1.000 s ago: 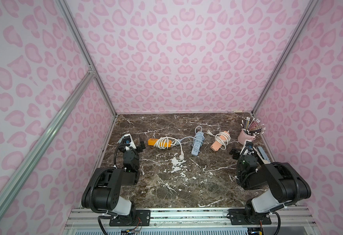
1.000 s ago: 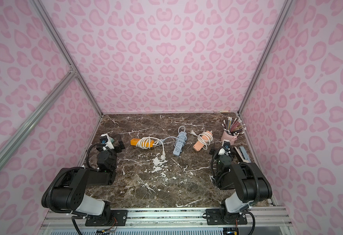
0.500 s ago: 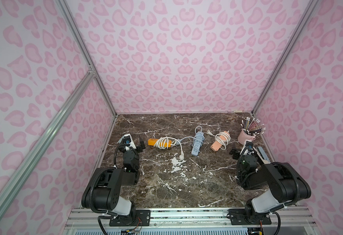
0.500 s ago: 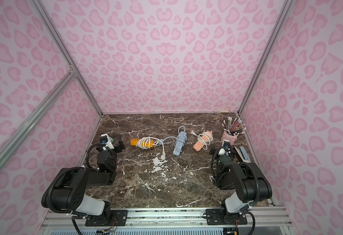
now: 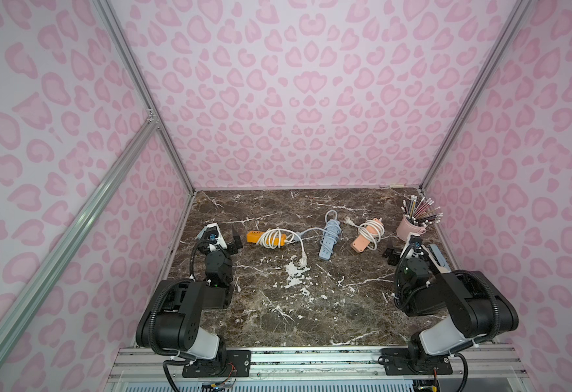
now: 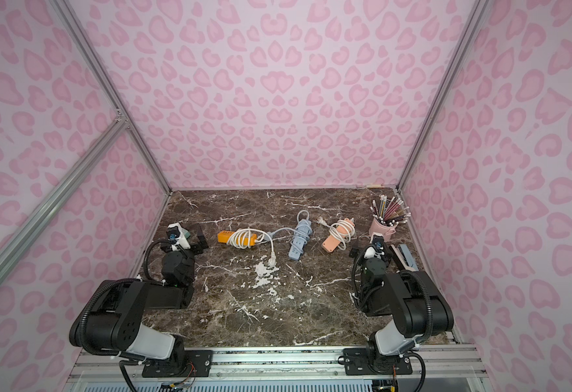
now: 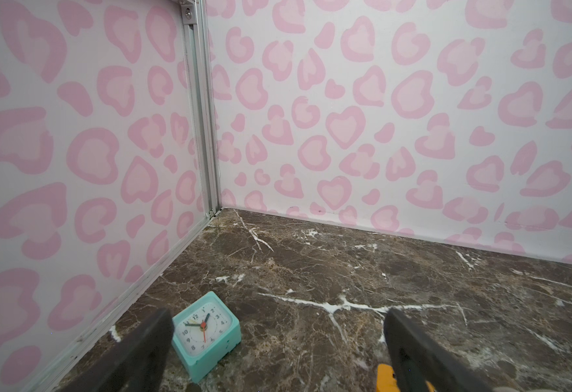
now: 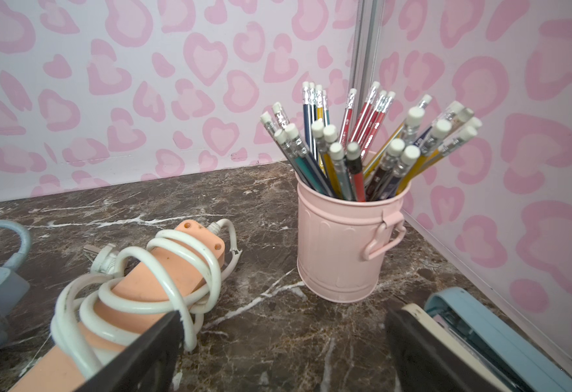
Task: Wrap the cord around the power strip
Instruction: Reset both arms
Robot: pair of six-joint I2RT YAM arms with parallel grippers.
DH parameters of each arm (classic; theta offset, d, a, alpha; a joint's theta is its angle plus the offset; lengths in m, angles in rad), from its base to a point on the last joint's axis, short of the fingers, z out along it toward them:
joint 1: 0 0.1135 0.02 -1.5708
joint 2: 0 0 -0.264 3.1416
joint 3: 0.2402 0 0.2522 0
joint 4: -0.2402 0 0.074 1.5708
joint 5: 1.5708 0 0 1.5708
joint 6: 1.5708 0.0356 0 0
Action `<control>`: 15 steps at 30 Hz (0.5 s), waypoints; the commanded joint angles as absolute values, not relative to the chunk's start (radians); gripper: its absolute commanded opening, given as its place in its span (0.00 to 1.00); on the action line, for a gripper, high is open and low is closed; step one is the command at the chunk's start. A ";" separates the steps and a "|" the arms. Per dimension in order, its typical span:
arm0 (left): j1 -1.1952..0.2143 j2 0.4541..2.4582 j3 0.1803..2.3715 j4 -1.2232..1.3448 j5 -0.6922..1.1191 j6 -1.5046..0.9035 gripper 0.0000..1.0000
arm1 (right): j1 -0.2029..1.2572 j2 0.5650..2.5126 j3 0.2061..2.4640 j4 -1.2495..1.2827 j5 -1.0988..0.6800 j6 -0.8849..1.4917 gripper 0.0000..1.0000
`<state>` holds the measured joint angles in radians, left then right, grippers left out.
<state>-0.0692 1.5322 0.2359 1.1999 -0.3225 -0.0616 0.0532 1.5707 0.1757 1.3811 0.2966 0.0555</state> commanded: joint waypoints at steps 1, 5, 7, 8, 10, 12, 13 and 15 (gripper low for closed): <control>-0.069 1.531 0.244 1.234 -0.327 -0.059 0.98 | 0.054 1.572 0.182 1.413 0.309 0.057 0.97; -0.069 1.531 0.244 1.234 -0.327 -0.059 0.98 | 0.054 1.572 0.181 1.413 0.311 0.057 0.97; -0.069 1.531 0.243 1.234 -0.327 -0.060 0.98 | 0.054 1.572 0.181 1.414 0.311 0.057 0.97; -0.069 1.532 0.243 1.234 -0.327 -0.058 0.98 | 0.055 1.573 0.181 1.414 0.311 0.057 0.97; -0.069 1.532 0.244 1.235 -0.328 -0.060 0.97 | 0.055 1.572 0.181 1.413 0.311 0.057 0.97; -0.069 1.531 0.243 1.234 -0.327 -0.059 0.98 | 0.054 1.572 0.181 1.413 0.310 0.057 0.97; -0.069 1.532 0.244 1.235 -0.328 -0.059 0.98 | 0.055 1.572 0.181 1.413 0.311 0.057 0.97; -0.074 1.533 0.243 1.236 -0.333 -0.054 0.97 | 0.054 1.572 0.181 1.414 0.311 0.057 0.97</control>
<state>-0.0704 1.5322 0.2359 1.1999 -0.3229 -0.0616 0.0532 1.5707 0.1757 1.3811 0.2970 0.0551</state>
